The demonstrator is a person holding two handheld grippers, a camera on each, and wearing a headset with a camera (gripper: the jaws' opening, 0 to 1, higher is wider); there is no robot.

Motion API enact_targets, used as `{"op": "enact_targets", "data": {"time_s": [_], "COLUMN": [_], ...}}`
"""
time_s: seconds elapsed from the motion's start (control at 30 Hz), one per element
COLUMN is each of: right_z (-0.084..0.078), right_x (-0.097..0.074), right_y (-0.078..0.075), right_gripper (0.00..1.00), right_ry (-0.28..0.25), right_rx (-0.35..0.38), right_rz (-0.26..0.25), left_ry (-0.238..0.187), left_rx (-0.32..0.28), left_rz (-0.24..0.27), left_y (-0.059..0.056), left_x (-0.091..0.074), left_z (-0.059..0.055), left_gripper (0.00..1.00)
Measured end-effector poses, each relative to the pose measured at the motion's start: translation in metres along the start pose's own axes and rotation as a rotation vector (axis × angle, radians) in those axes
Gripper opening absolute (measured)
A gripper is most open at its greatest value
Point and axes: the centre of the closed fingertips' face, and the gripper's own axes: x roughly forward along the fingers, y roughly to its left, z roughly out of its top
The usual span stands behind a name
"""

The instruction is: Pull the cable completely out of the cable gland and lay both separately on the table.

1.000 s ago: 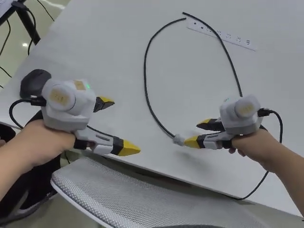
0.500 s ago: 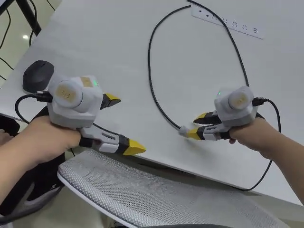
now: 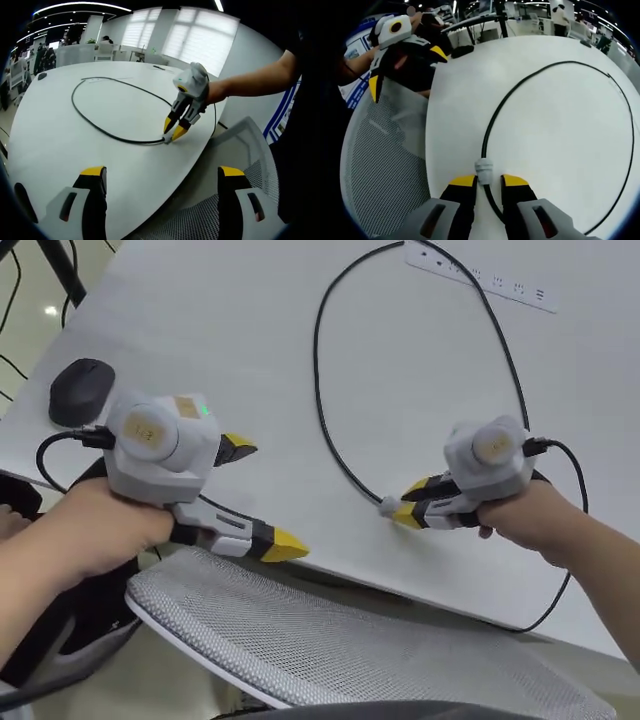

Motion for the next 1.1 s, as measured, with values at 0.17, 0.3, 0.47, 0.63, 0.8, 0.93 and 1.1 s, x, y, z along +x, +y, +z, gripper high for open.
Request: {"op": "enact_targets", "data": {"time_s": [0.17,0.3,0.47,0.63,0.8,0.93,1.1], "right_z": [0.001,0.000,0.001,0.003,0.004,0.007,0.014], "right_x": [0.002,0.003,0.004,-0.001,-0.007,-0.015,-0.030], "right_y": [0.003,0.004,0.006,0.002,0.006,0.009,0.012], "right_gripper": [0.11,0.09,0.08,0.07,0.07,0.07,0.07], "right_ry": [0.005,0.015,0.047,0.054,0.047,0.043,0.037], "right_rx": [-0.003,-0.007,-0.070,-0.070,-0.084,-0.103,-0.144], "right_rz": [0.007,0.015,0.008,0.009,0.017,0.022,0.021], "left_ry": [0.005,0.004,0.008,0.006,0.008,0.017,0.019], "left_rx": [0.001,-0.002,0.005,0.027,0.039,0.052,0.075], "left_rz": [-0.005,-0.006,-0.008,-0.010,-0.012,-0.017,-0.025], "left_y": [0.000,0.001,0.002,-0.001,-0.003,-0.006,-0.013], "left_x": [0.002,0.003,0.003,0.006,0.008,0.012,0.017], "left_z": [-0.001,0.002,0.006,0.014,0.022,0.025,0.035], "left_gripper": [0.91,0.91,0.90,0.91,0.91,0.91,0.91]}}
